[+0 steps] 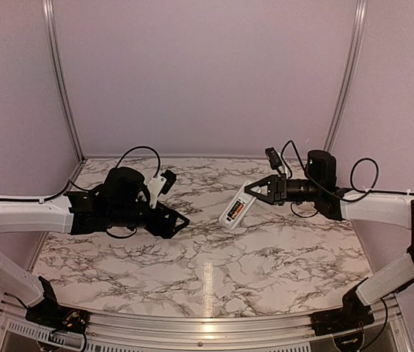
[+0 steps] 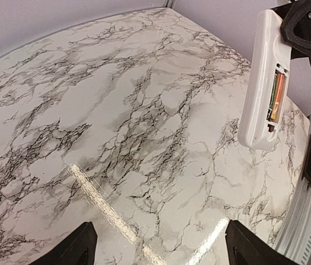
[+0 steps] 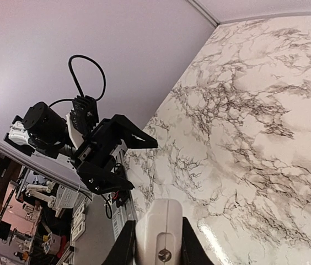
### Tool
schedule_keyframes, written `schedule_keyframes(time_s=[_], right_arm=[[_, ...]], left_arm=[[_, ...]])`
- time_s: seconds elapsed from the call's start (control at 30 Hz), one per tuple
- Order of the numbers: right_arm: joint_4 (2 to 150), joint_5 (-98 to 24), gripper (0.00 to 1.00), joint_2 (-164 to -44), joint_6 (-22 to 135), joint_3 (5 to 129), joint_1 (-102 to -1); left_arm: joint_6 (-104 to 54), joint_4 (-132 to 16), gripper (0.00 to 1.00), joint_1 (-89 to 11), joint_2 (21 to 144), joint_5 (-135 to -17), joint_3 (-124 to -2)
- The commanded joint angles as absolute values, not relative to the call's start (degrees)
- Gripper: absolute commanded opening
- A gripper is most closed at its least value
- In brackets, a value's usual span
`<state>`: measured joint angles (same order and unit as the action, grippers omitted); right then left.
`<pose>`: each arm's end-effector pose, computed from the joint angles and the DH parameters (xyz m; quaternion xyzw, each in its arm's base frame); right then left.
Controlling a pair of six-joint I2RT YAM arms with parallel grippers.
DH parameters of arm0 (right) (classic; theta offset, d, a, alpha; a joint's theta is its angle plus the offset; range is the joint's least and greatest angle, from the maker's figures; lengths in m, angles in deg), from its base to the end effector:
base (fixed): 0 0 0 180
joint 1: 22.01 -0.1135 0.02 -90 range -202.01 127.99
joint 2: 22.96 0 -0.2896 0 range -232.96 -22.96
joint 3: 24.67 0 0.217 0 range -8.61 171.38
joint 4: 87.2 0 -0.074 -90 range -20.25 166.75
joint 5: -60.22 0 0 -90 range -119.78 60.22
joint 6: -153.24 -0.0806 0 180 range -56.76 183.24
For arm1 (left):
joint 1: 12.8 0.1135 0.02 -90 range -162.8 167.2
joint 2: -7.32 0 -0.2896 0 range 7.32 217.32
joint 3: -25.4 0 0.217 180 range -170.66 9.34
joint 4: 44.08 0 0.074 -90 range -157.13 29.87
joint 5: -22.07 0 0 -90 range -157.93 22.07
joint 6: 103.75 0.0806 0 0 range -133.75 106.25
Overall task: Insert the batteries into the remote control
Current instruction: Press the battery in the battery compartment, then pass from the right arm to the left
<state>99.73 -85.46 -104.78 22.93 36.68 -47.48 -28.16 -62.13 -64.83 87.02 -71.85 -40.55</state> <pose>0.2406 0.1883 0.2963 -0.1969 0.7261 0.6052 0.2603 0.1865 -0.2480 0.2655 0.2973 0.8213 -0.2913 0.3902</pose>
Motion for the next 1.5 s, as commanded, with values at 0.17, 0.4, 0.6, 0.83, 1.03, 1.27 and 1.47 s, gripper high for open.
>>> schedule_keyframes(time_s=[0.17, 0.4, 0.6, 0.83, 1.03, 1.27, 1.47], right_arm=[[91.2, -81.8, 0.0, -103.3, 27.9, 32.4, -41.5], [94.3, -80.6, 0.0, -105.2, 27.1, 28.0, -42.6], [103.5, -78.5, 0.0, -110.1, 21.6, 26.0, -48.5], [115.2, -74.6, 0.02, -115.4, 13.4, 24.7, -53.3], [119.4, -72.5, 0.02, -117.7, 10.3, 24.8, -56.2], [122.4, -71.7, 0.02, -119.5, 8.4, 25.3, -57.2], [123.0, -72.1, 0.02, -119.7, 7.9, 26.0, -57.7]], left_arm=[[-21.3, -69.5, 0.7, -66.8, 92.0, -74.4, -44.3], [-21.6, -68.3, 0.63, -74.1, 95.9, -73.5, -42.3], [-27.8, -59.1, 0.69, -74.1, 96.1, -72.7, -39.8], [-31.8, -56.4, 0.87, -75.0, 100.5, -68.4, -42.9], [-31.5, -59.1, 0.9, -75.3, 107.1, -65.6, -50.1], [-31.2, -59.3, 0.86, -75.5, 112.1, -67.5, -55.2], [-30.1, -62.9, 0.77, -75.6, 116.2, -67.7, -59.6]])
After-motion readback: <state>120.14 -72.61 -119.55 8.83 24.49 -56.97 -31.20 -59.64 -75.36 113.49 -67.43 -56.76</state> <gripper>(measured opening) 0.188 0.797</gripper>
